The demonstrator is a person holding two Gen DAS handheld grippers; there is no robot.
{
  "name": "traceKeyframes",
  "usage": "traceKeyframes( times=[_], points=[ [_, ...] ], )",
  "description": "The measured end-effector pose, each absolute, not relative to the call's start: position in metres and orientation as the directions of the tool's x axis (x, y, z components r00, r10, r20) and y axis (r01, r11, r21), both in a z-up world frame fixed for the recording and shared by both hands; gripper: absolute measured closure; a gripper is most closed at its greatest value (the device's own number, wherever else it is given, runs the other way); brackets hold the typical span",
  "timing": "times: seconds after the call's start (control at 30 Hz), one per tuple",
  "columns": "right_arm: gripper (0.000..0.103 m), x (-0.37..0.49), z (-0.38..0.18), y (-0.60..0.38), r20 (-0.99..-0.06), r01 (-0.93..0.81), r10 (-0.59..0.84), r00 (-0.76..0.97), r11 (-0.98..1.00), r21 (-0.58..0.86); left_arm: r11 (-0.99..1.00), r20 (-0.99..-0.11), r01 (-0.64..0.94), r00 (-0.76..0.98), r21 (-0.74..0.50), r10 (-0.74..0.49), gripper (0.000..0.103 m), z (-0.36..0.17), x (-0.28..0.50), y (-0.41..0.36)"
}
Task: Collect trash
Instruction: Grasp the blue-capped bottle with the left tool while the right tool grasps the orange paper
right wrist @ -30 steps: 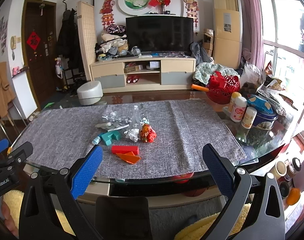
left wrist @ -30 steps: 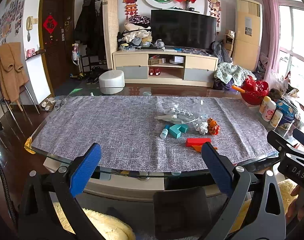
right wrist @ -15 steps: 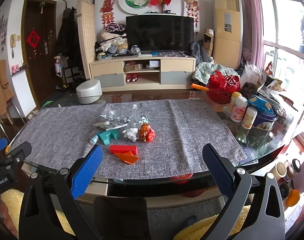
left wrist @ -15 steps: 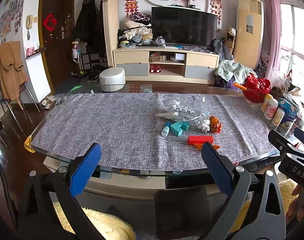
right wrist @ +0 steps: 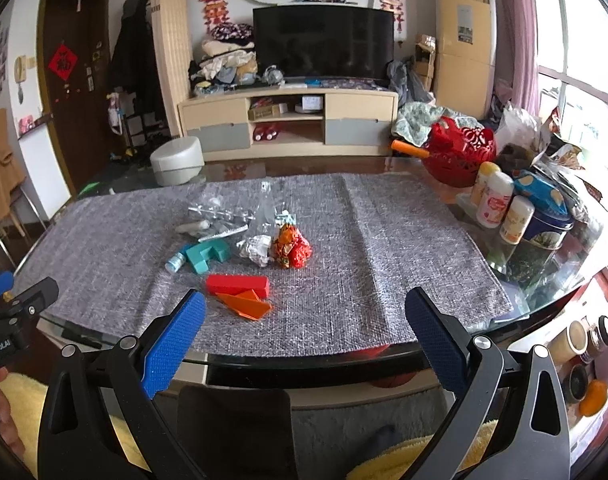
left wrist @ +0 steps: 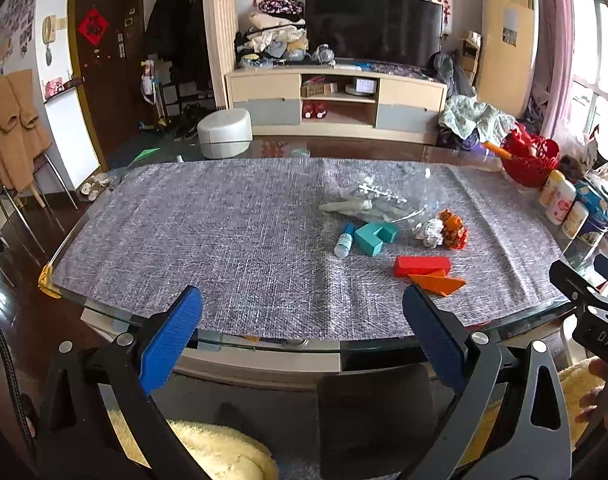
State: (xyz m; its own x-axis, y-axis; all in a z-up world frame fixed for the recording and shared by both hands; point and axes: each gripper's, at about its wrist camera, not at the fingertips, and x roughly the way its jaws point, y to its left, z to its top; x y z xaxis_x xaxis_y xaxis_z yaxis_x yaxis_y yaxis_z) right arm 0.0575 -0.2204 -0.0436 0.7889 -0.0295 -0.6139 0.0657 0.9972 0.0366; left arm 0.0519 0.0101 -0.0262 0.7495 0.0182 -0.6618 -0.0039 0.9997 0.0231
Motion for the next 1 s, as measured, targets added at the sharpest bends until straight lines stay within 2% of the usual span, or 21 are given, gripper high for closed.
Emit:
traceKeyframes(
  times=[0.27,0.37,0.53,0.57,0.6,0.63,0.9,1.0],
  points=[
    [0.003,0.099,-0.072,-0.224,-0.670,0.035,0.025,0.742,0.997,0.076,0.999,-0.714,0.024,0.701,0.025,0.001,0.008,-0.055,0.094,0.007],
    [0.003,0.117,-0.091,-0.225,-0.715,0.025,0.063,0.696,0.993,0.112,0.999,-0.736,0.038,0.677,0.027,-0.006,0.008,-0.070,0.111,0.004],
    [0.004,0.141,-0.121,-0.216,-0.788,0.001,0.071,0.612,0.996,0.090,0.999,-0.773,0.043,0.634,0.030,-0.004,0.008,-0.094,0.134,0.004],
    [0.006,0.145,-0.126,-0.214,-0.794,-0.017,0.089,0.602,0.995,0.099,0.999,-0.779,0.041,0.627,0.032,-0.001,0.008,-0.099,0.138,0.005],
    [0.014,0.147,-0.129,-0.212,-0.797,-0.028,0.100,0.596,0.994,0.104,0.999,-0.784,0.039,0.621,0.033,0.002,0.008,-0.102,0.141,0.006],
    [0.018,0.150,-0.133,-0.208,-0.803,-0.042,0.114,0.585,0.993,0.110,0.999,-0.788,0.037,0.616,0.034,0.004,0.008,-0.103,0.144,0.008],
    [0.022,0.170,-0.155,-0.188,-0.836,-0.113,0.149,0.528,0.988,0.105,0.998,-0.809,0.044,0.587,0.035,0.002,0.008,-0.115,0.169,0.010],
    [0.033,0.173,-0.163,-0.187,-0.847,-0.130,0.161,0.507,0.985,0.110,0.998,-0.816,0.051,0.578,0.028,-0.007,0.008,-0.118,0.181,0.009]
  ],
)
